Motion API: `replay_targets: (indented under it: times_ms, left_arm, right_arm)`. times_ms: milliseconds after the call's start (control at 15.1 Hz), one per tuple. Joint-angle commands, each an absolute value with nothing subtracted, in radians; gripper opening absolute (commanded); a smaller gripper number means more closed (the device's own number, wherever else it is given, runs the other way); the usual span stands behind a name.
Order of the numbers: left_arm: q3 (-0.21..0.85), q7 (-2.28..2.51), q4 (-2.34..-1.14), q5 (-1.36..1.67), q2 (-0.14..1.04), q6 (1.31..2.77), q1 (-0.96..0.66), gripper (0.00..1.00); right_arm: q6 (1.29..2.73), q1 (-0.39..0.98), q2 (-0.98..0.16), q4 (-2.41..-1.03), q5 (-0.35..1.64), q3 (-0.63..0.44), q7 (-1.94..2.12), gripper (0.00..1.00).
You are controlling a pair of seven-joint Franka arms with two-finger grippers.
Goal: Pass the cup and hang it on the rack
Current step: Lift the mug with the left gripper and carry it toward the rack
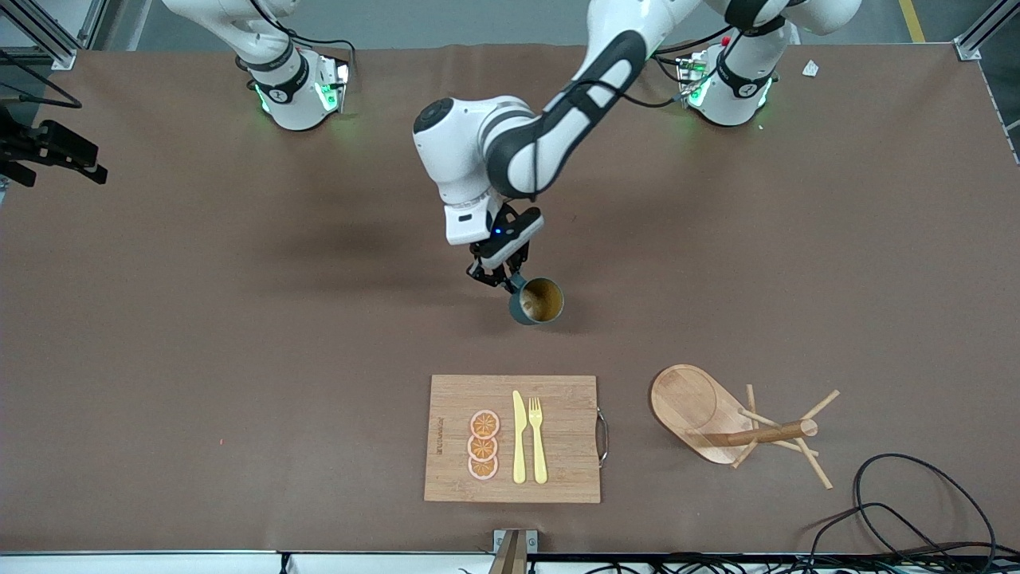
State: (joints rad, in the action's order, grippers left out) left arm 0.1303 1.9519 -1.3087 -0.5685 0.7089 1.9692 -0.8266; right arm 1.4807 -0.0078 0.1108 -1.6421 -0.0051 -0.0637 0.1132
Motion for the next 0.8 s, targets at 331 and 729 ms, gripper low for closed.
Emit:
replay_targets:
  times_ms: [331,729]
  left_arm:
    - [0.143,1.674,-1.302,-0.145,0.546,1.973,-0.608,0.01]
    - [0.141,1.514,-1.302,0.217,0.485,1.967,-0.404,0.01]
  right_arm:
    - [1.437,-0.006,0.141,-1.649,-0.006,-0.064,0.091,1.00]
    - [1.445,-0.005,0.137,-1.617,-0.002,-0.063,0.083,1.00]
